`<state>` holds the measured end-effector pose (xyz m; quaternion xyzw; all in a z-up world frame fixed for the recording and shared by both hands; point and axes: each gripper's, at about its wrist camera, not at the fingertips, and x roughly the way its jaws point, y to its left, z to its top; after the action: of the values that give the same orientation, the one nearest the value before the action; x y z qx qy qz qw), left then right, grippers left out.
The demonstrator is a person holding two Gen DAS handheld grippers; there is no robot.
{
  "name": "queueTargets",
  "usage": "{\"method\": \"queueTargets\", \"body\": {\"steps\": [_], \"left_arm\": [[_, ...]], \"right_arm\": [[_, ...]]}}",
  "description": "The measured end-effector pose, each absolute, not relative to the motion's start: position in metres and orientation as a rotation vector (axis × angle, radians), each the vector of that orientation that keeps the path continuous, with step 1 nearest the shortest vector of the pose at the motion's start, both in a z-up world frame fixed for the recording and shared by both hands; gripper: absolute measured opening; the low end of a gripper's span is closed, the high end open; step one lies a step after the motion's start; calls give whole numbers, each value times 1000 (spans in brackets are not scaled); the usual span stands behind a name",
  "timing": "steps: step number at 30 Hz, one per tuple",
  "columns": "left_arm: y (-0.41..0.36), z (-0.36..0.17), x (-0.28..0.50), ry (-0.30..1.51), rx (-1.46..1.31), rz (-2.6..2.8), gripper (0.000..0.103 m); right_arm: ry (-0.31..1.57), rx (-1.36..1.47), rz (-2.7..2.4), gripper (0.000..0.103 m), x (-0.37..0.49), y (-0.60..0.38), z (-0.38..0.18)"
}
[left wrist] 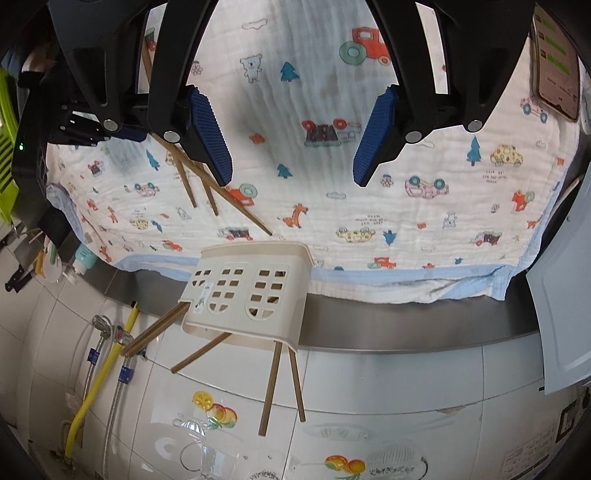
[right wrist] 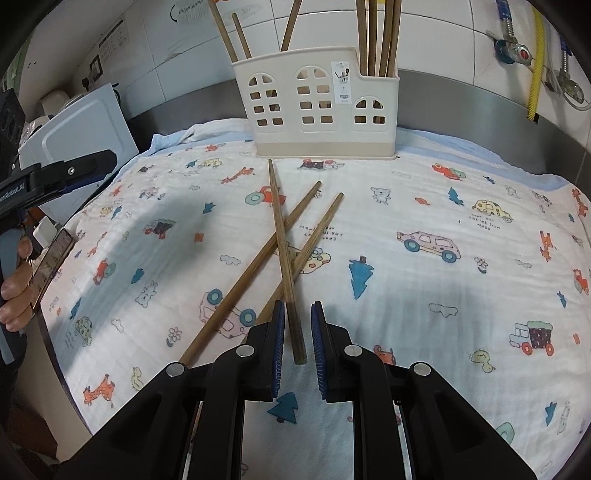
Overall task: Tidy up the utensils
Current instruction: 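Close the right tool on a chopstick while the left tool approaches another, then lift the right tool's chopstick while the left tool closes on a chopstick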
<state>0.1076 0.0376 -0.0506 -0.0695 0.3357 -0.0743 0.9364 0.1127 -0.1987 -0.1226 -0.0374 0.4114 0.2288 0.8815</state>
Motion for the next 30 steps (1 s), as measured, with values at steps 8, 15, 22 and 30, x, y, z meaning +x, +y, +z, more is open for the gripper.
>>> {"method": "queueTargets", "body": {"steps": [8, 15, 22, 30], "left_arm": [[29, -63, 99, 715, -126, -172, 68], [17, -76, 94, 748, -112, -211, 68], [-5, -88, 82, 775, -82, -260, 68], [-36, -99, 67, 796, -61, -337, 65]], "right_arm": [[867, -96, 478, 15, 114, -195, -129], [843, -125, 468, 9, 111, -191, -130], [807, -103, 472, 6, 105, -193, -118], [737, -57, 467, 6, 93, -203, -89]]}}
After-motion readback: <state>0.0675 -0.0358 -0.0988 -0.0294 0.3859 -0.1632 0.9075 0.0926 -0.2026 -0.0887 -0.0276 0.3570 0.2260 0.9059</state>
